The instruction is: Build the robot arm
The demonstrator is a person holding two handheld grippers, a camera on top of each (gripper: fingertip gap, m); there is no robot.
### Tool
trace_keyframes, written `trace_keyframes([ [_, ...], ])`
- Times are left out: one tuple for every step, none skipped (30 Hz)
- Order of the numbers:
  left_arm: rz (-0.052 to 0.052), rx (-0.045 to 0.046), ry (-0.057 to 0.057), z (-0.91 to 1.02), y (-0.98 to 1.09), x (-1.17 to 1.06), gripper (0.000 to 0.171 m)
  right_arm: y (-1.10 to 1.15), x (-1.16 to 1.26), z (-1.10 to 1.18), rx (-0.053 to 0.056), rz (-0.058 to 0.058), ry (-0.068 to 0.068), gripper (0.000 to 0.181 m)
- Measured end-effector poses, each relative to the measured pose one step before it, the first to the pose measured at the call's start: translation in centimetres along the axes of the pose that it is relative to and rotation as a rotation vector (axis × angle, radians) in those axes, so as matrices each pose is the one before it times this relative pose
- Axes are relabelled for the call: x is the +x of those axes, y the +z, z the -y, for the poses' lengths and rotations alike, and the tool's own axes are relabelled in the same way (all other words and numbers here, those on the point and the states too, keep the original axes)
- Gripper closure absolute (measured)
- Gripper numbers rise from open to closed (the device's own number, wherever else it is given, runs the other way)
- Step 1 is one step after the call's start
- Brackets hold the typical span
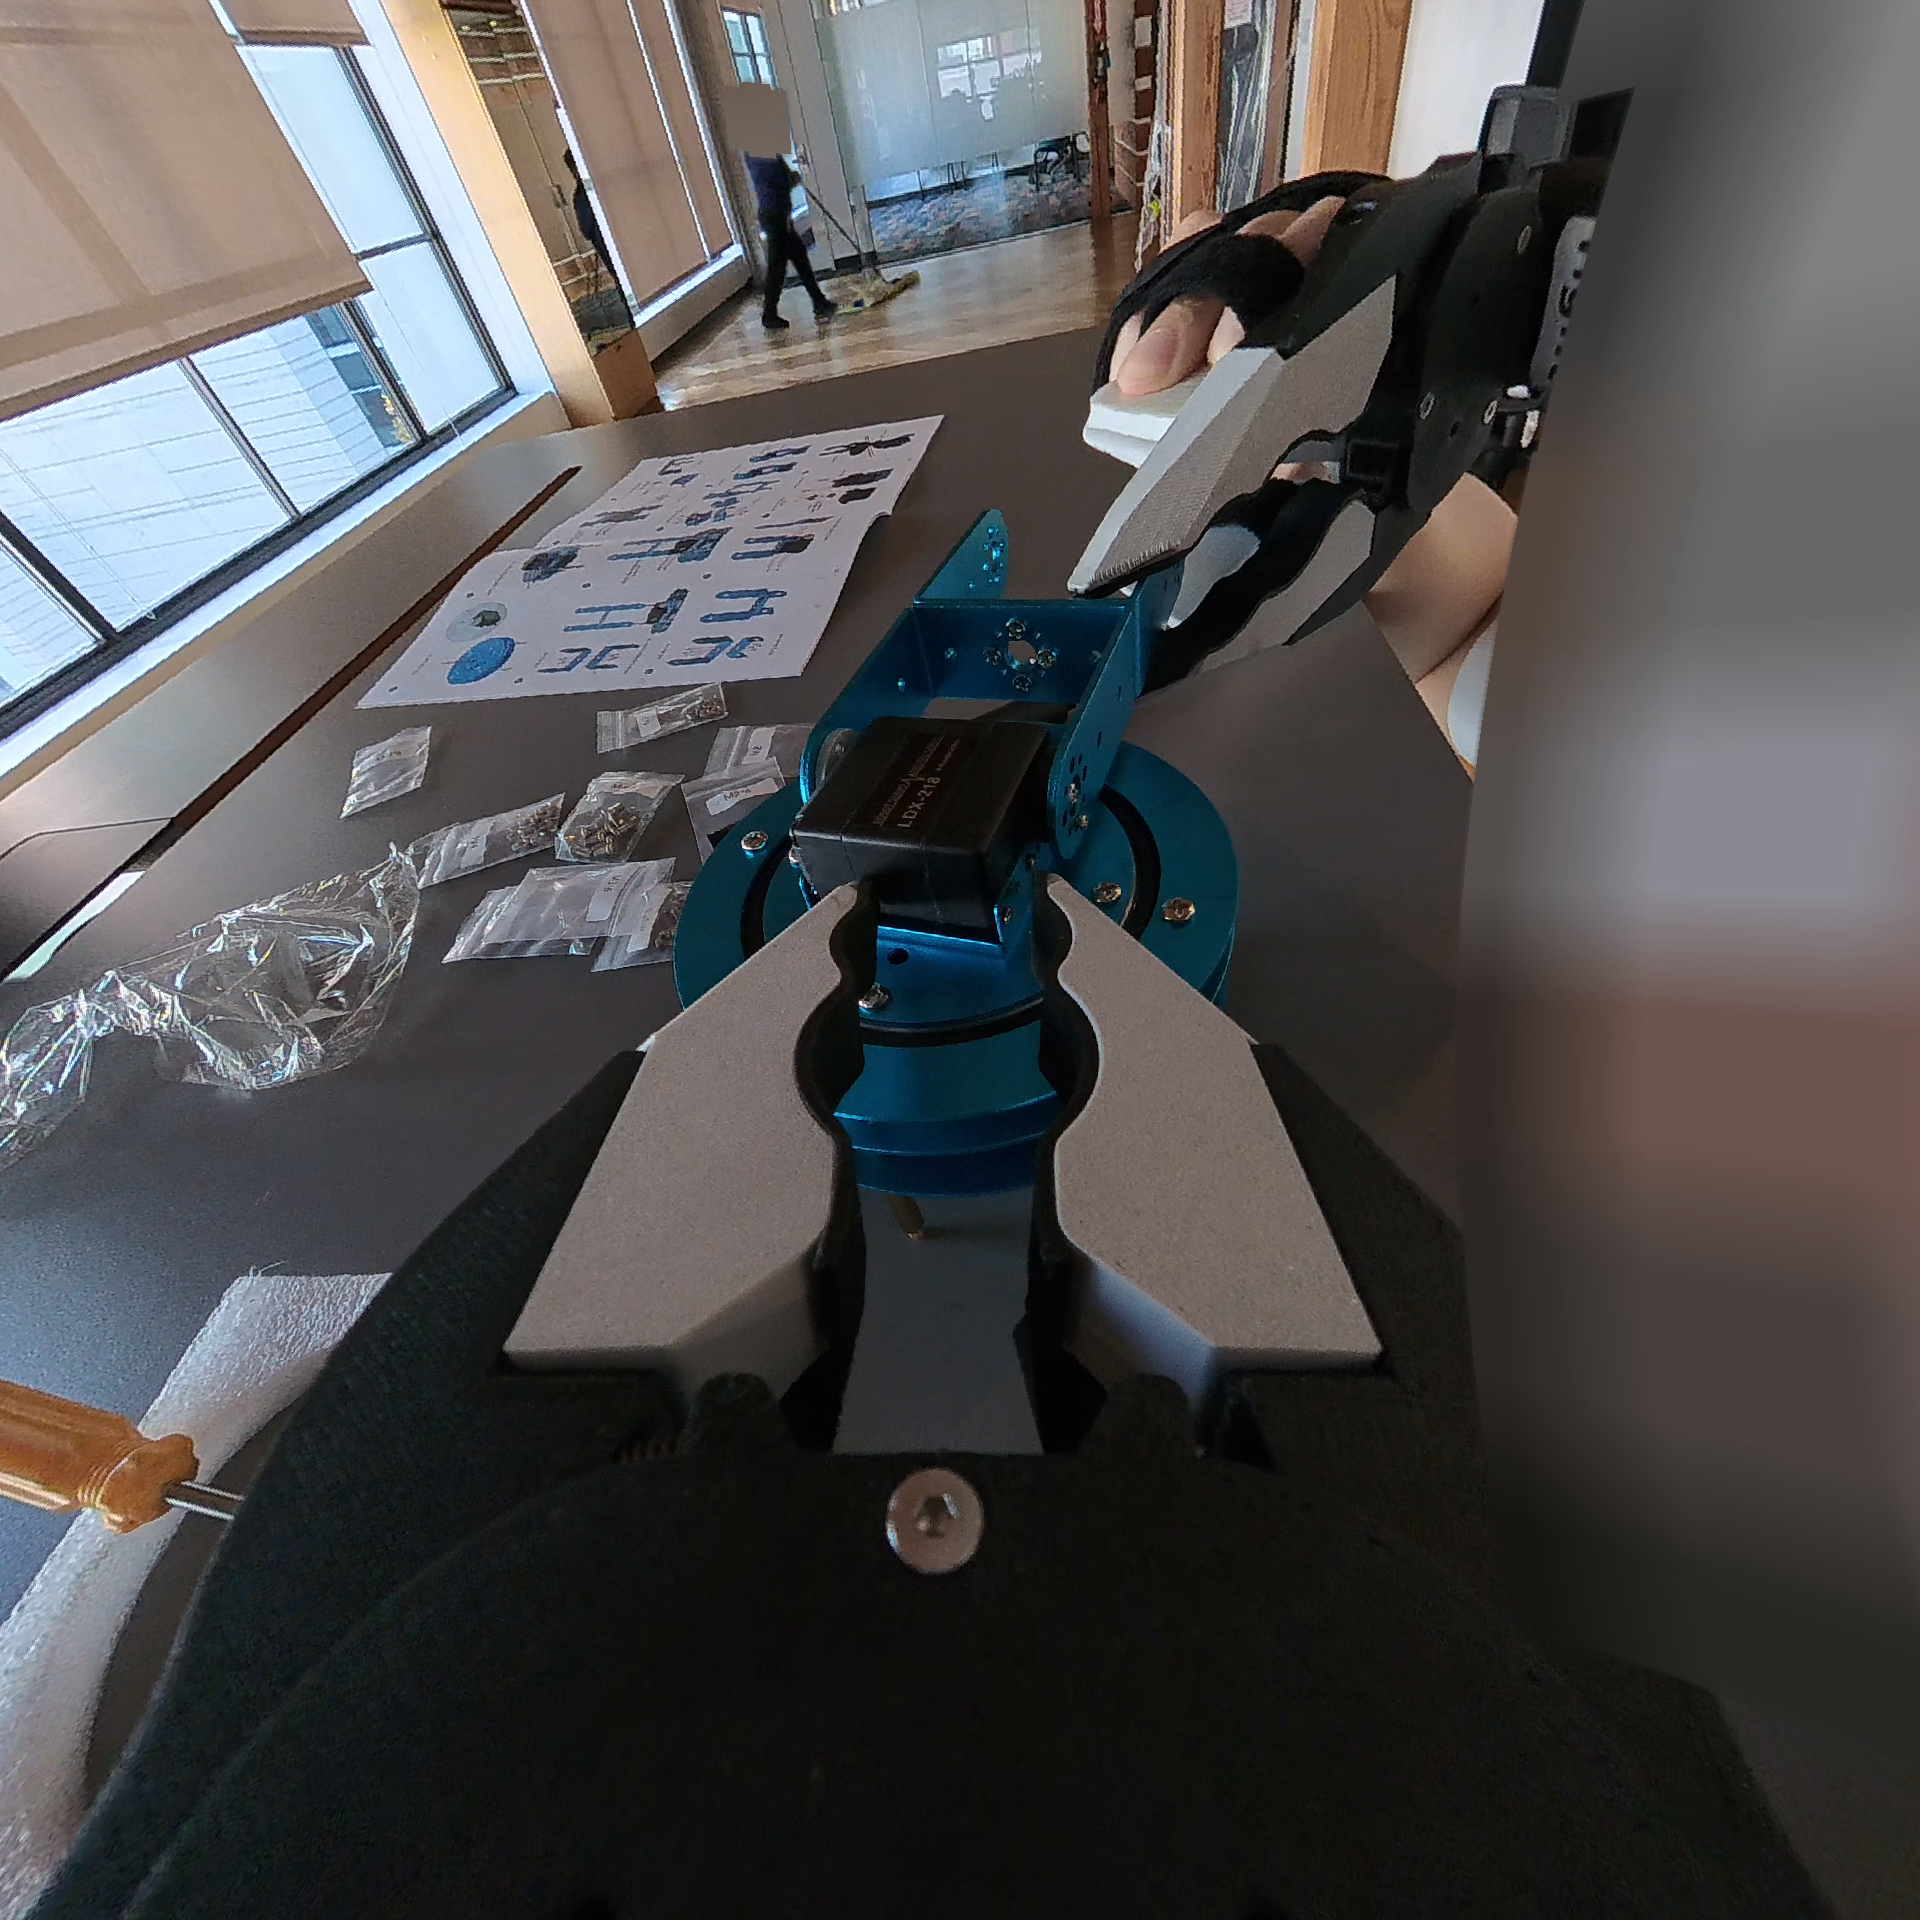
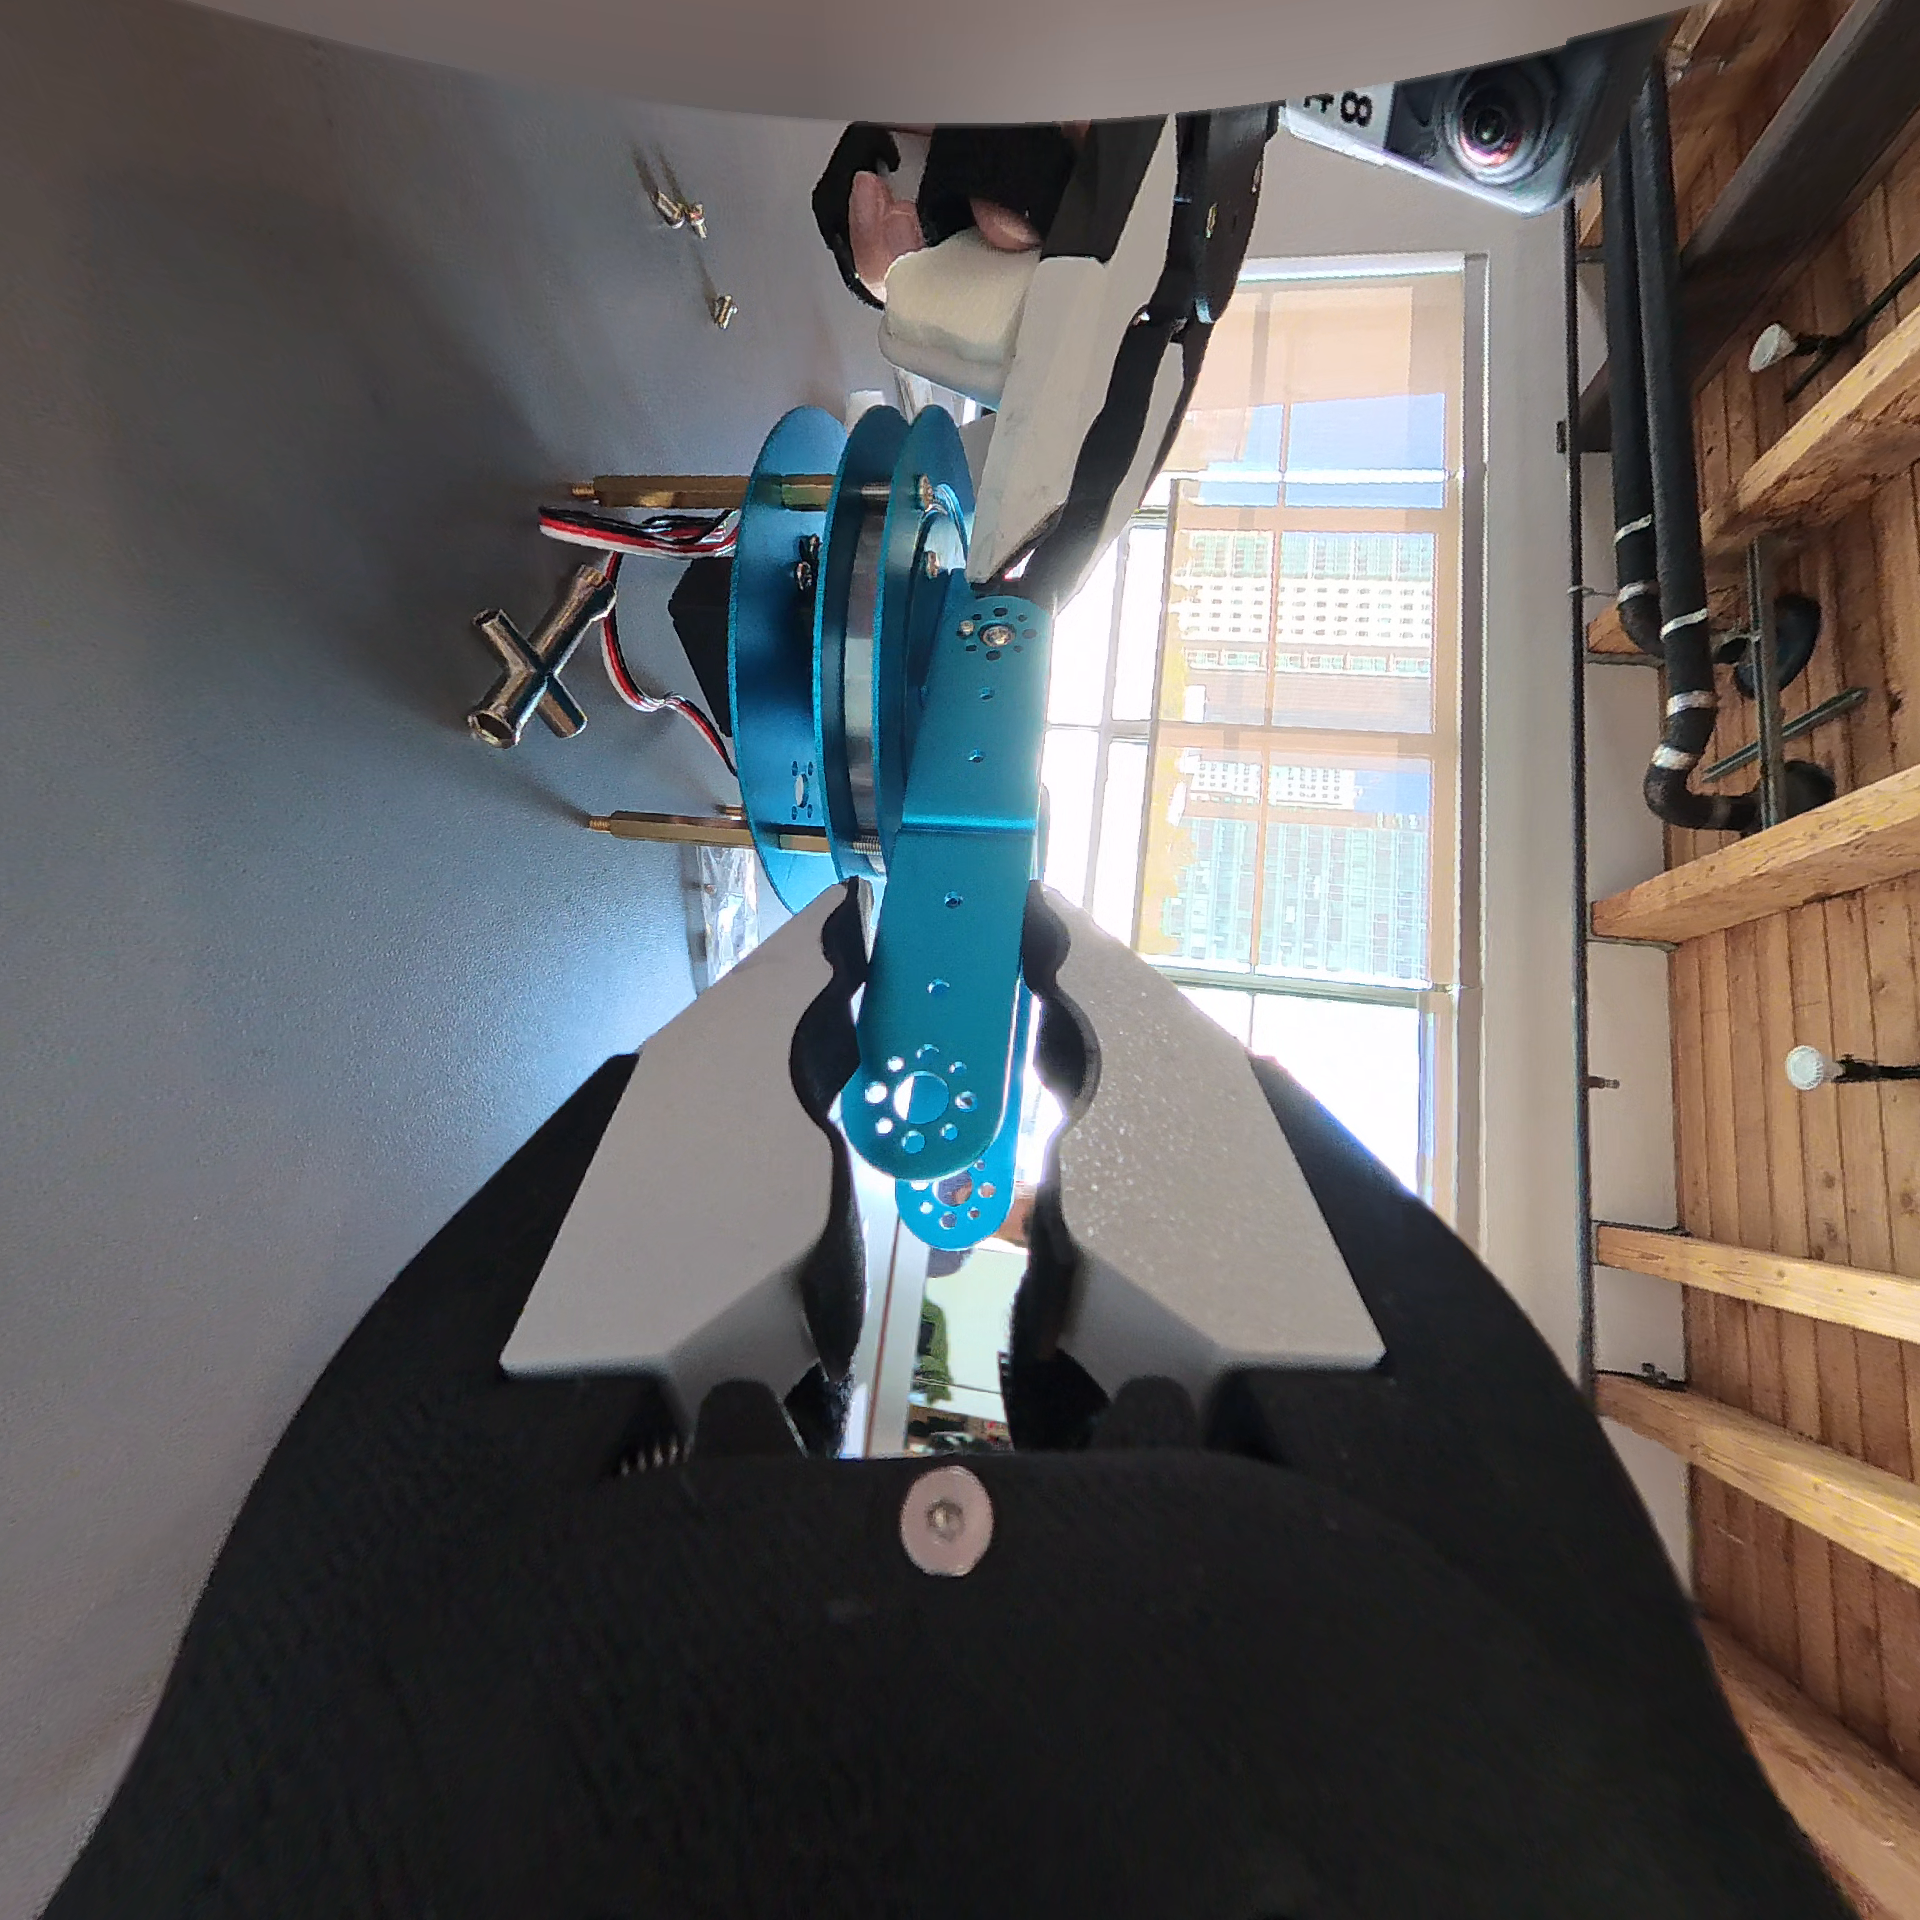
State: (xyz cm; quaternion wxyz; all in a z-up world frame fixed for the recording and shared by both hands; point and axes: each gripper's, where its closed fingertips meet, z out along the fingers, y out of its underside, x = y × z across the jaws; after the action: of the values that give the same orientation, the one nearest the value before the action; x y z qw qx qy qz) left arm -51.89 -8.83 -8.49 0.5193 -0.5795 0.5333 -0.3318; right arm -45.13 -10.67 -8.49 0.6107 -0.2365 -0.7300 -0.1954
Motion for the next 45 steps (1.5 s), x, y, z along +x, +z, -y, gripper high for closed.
trace_keyframes([
  [-0.0002, 0.00021, 0.0015, 0.004, -0.001, 0.001, 0.143, 0.009, -0.003, -0.01, -0.004, -0.001, -0.0039, 0.153],
  [-0.001, 0.0005, 0.0003, -0.007, 0.002, -0.007, 0.143, 0.0, 0.004, 0.013, -0.0015, 0.0003, 0.0006, 0.153],
  [-0.0019, 0.00078, -0.0014, 0.002, -0.006, 0.003, 0.143, 0.002, -0.003, 0.014, 0.0019, -0.0006, -0.0029, 0.153],
  [-0.0012, 0.00065, -0.001, 0.004, 0.0, 0.002, 0.143, 0.005, 0.012, 0.011, 0.0026, -0.0015, -0.0035, 0.153],
  [-0.0007, -0.00048, 0.0007, 0.004, -0.008, 0.013, 0.143, 0.004, 0.004, -0.007, 0.0023, -0.0021, -0.0041, 0.153],
  [-0.0001, -0.00198, 0.0031, -0.007, 0.005, 0.013, 0.142, 0.016, 0.012, -0.042, -0.0006, -0.0048, -0.0077, 0.152],
  [0.0004, -0.00179, 0.004, 0.005, -0.011, 0.016, 0.142, 0.01, 0.017, -0.004, -0.0001, -0.0045, -0.0092, 0.152],
  [-0.0002, -0.00091, 0.0032, 0.018, -0.005, 0.029, 0.141, 0.013, 0.013, -0.005, -0.0009, -0.0029, -0.0056, 0.152],
  [-0.0006, -0.00084, 0.0029, 0.028, -0.007, 0.035, 0.14, 0.006, 0.006, -0.008, 0.0, 0.0, -0.0007, 0.152],
  [0.0004, 0.00029, 0.0046, 0.064, -0.048, 0.015, 0.139, 0.003, -0.011, -0.005, 0.0014, 0.0028, 0.0044, 0.152],
  [0.0022, 0.00523, 0.0054, 0.159, -0.087, -0.007, 0.138, -0.001, -0.029, 0.017, 0.0028, 0.0039, 0.0044, 0.152],
  [0.0027, 0.00843, 0.0038, 0.229, -0.15, -0.039, 0.137, -0.012, -0.028, 0.103, 0.0081, 0.0026, 0.0, 0.15],
  [0.0042, 0.0082, 0.0009, 0.229, -0.152, -0.082, 0.136, -0.027, -0.077, 0.149, 0.0104, 0.0044, -0.0002, 0.149],
  [0.0038, 0.00776, -0.0003, 0.204, -0.161, -0.11, 0.135, -0.001, -0.017, 0.036, 0.0034, 0.0031, 0.0029, 0.148],
  [0.0026, 0.00597, -0.0013, 0.14, -0.147, -0.106, 0.136, 0.009, 0.036, -0.046, -0.0009, -0.0009, 0.0028, 0.147],
  [0.0016, 0.00002, -0.0044, 0.011, -0.082, -0.108, 0.136, -0.014, 0.012, -0.008, 0.0013, 0.0002, 0.0002, 0.147],
  [0.0016, -0.00539, -0.0057, -0.101, -0.033, -0.113, 0.136, -0.009, 0.009, 0.008, 0.0028, 0.0, -0.0006, 0.147],
  [-0.0002, -0.00519, -0.0035, -0.121, 0.007, -0.059, 0.136, -0.016, 0.057, 0.011, 0.002, -0.0026, 0.0005, 0.148],
  [-0.0007, -0.00497, -0.003, -0.145, 0.053, -0.03, 0.136, -0.015, 0.05, -0.009, 0.0022, -0.0017, 0.0028, 0.148],
  [-0.0018, -0.00721, -0.0025, -0.172, 0.072, 0.012, 0.136, -0.028, -0.006, -0.021, 0.0017, 0.0027, 0.003, 0.149],
  [-0.0028, -0.00815, -0.0001, -0.181, 0.086, 0.055, 0.137, -0.019, -0.031, -0.035, 0.0013, 0.0034, -0.0002, 0.151],
  [-0.0001, -0.00797, 0.002, -0.155, 0.075, 0.027, 0.14, 0.006, -0.003, -0.032, -0.0001, 0.0009, 0.0003, 0.151],
  [0.0014, -0.00029, 0.0084, -0.027, 0.047, 0.062, 0.141, 0.0, 0.007, 0.0, 0.0, -0.0001, -0.0008, 0.151],
  [0.0036, 0.00392, 0.0096, 0.057, 0.033, 0.041, 0.142, 0.007, 0.004, 0.011, -0.0002, -0.0012, -0.0023, 0.152],
  [0.002, 0.00595, 0.0071, 0.105, 0.014, 0.058, 0.141, 0.015, 0.006, 0.017, -0.0002, -0.0014, -0.0019, 0.152],
  [-0.0026, 0.00999, 0.0077, 0.172, -0.003, 0.115, 0.141, 0.03, 0.014, 0.046, 0.0005, -0.0022, -0.0011, 0.151],
  [0.0053, 0.00763, 0.0137, 0.15, -0.047, -0.015, 0.14, 0.027, 0.023, 0.098, 0.0028, -0.0043, -0.0032, 0.151],
  [0.0187, 0.01395, 0.026, 0.236, -0.14, -0.207, 0.139, 0.008, 0.008, 0.034, -0.0023, -0.0042, -0.0078, 0.151],
  [0.0193, 0.01715, 0.025, 0.262, -0.187, -0.269, 0.137, 0.015, 0.006, -0.071, -0.0077, -0.003, -0.0104, 0.151],
  [0.0073, 0.01314, 0.0072, 0.186, -0.164, -0.2, 0.135, -0.036, 0.018, -0.047, -0.0055, -0.0039, -0.0119, 0.15],
  [-0.013, 0.01117, -0.0159, 0.105, -0.082, -0.035, 0.131, -0.067, 0.011, 0.004, -0.002, -0.0018, -0.0105, 0.151],
  [-0.0268, 0.00924, -0.0375, -0.023, 0.042, 0.072, 0.124, -0.04, -0.026, -0.025, -0.0022, 0.0019, -0.0035, 0.151],
  [-0.0232, -0.00046, -0.0524, -0.248, 0.186, -0.037, 0.113, -0.015, -0.009, -0.056, -0.0026, 0.003, 0.0023, 0.151],
  [-0.0072, -0.01087, -0.0543, -0.469, 0.249, -0.26, 0.098, 0.014, -0.003, -0.026, -0.0002, 0.0016, 0.0061, 0.151],
  [0.0035, -0.01626, -0.0314, -0.559, 0.223, -0.356, 0.097, 0.018, 0.013, -0.005, -0.0006, -0.0018, 0.0022, 0.151],
  [-0.0004, -0.00636, -0.0079, -0.396, 0.182, -0.188, 0.105, -0.008, 0.003, 0.029, -0.001, -0.0038, -0.0042, 0.152],
  [-0.0025, 0.00083, 0.0001, -0.21, 0.137, -0.1, 0.112, 0.0, 0.013, -0.008, -0.0056, -0.0058, -0.009, 0.152],
  [-0.0084, 0.00268, -0.0036, -0.086, 0.075, 0.008, 0.116, 0.024, 0.025, -0.023, -0.0053, -0.0059, -0.0074, 0.152],
  [-0.0124, 0.01085, -0.0079, 0.098, 0.015, 0.074, 0.118, 0.004, 0.008, -0.019, -0.0038, -0.0007, -0.003, 0.152],
  [-0.0094, 0.01755, -0.0087, 0.227, -0.041, 0.035, 0.118, 0.001, -0.007, 0.001, 0.0013, 0.002, 0.0025, 0.152],
  [-0.0096, 0.01872, -0.0102, 0.232, -0.059, 0.026, 0.118, 0.007, -0.003, 0.013, 0.0034, 0.0023, 0.0066, 0.152],
  [-0.0104, 0.01395, -0.0137, 0.132, 0.002, 0.02, 0.118, 0.009, -0.004, -0.013, 0.003, 0.0018, 0.0064, 0.152],
  [-0.0138, -0.00014, -0.0188, -0.126, 0.093, 0.058, 0.117, 0.019, 0.004, -0.02, 0.0015, 0.0005, 0.0041, 0.152],
  [-0.0107, -0.01282, -0.015, -0.363, 0.189, 0.068, 0.116, 0.019, 0.011, 0.012, -0.0001, -0.0018, -0.0004, 0.152],
  [-0.0067, -0.01761, -0.0025, -0.415, 0.23, 0.09, 0.116, 0.03, -0.005, -0.017, -0.0039, -0.0028, -0.0008, 0.152],
])
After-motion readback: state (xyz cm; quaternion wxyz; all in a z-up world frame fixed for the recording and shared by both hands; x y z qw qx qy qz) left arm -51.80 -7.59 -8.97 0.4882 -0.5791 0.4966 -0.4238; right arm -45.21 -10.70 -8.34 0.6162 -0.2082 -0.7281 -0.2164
